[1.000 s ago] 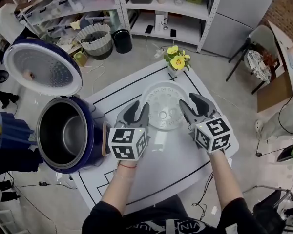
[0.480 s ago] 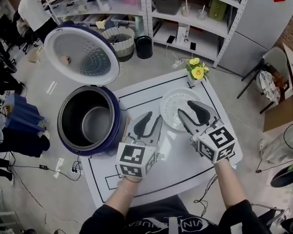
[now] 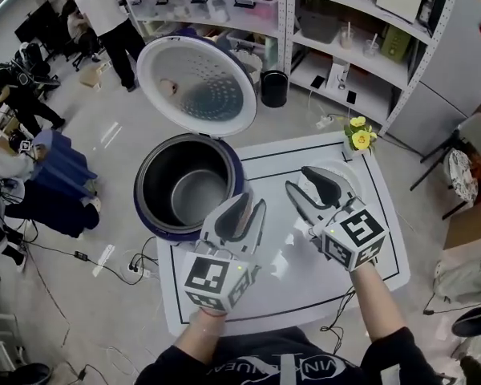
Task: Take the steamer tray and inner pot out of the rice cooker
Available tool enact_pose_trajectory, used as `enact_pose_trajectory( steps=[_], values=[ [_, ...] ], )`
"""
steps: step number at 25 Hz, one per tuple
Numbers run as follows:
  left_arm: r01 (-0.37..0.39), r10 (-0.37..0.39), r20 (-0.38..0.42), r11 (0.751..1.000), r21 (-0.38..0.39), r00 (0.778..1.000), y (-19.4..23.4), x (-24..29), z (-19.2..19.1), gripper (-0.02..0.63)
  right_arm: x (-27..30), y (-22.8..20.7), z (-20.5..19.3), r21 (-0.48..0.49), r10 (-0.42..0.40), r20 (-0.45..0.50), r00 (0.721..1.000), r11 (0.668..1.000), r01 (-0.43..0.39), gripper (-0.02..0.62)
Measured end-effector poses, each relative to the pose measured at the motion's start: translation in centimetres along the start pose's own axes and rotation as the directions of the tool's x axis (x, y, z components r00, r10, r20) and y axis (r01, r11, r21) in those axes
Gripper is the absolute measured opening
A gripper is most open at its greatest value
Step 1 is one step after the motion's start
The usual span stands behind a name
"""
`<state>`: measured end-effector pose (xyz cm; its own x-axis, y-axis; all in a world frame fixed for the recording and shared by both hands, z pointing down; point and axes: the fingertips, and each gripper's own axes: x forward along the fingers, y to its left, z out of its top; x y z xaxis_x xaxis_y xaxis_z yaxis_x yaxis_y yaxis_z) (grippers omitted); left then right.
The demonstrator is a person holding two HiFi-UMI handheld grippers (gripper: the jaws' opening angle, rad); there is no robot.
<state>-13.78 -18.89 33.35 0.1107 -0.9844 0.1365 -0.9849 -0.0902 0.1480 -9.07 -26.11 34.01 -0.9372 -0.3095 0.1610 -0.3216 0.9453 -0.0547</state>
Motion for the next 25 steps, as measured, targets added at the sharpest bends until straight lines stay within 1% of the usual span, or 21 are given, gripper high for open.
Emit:
enact_pose_trajectory(
  steps=[6, 9, 11, 13, 15, 18, 22, 25],
  values=[
    [-0.045, 0.047, 0.071, 0.999, -0.031, 0.996, 2.5, -4.3, 3.0, 0.100, 3.3, 3.2, 1.4, -0.014, 0.073, 0.008, 0.997, 0.997, -0.073, 0.152],
    [-0.108, 0.108, 0.083, 0.994, -0.001, 0.991, 5.0, -6.2, 3.7, 0.100, 4.6, 4.4, 1.7, -0.012, 0.097, 0.008, 0.995, 0.995, -0.097, 0.152],
    [-0.160, 0.158, 0.086, 0.987, 0.013, 0.984, 6.9, -7.6, 3.9, 0.100, 5.4, 5.4, 1.8, -0.007, 0.111, 0.007, 0.994, 0.994, -0.111, 0.152],
    [-0.226, 0.223, 0.087, 0.974, 0.026, 0.971, 9.0, -9.1, 3.9, 0.100, 6.3, 6.3, 1.7, -0.004, 0.133, 0.001, 0.991, 0.991, -0.133, 0.152],
    [-0.299, 0.295, 0.080, 0.953, 0.042, 0.952, 11.3, -10.6, 3.6, 0.100, 7.3, 7.0, 1.3, 0.002, 0.151, -0.009, 0.989, 0.989, -0.151, 0.152],
    [-0.377, 0.375, 0.058, 0.925, 0.050, 0.925, 14.6, -12.6, 2.7, 0.100, 8.6, 7.7, 0.7, 0.018, 0.150, -0.023, 0.988, 0.989, -0.149, 0.152],
    [-0.441, 0.440, 0.024, 0.897, 0.034, 0.898, 18.4, -14.4, 1.6, 0.109, 10.4, 7.8, 0.1, 0.038, 0.125, -0.049, 0.991, 0.992, -0.123, 0.152],
    [-0.451, 0.451, -0.013, 0.892, 0.001, 0.892, 20.6, -14.5, 0.8, 0.126, 11.6, 7.7, 0.1, 0.035, 0.113, -0.076, 0.991, 0.993, -0.111, 0.152]
  ],
)
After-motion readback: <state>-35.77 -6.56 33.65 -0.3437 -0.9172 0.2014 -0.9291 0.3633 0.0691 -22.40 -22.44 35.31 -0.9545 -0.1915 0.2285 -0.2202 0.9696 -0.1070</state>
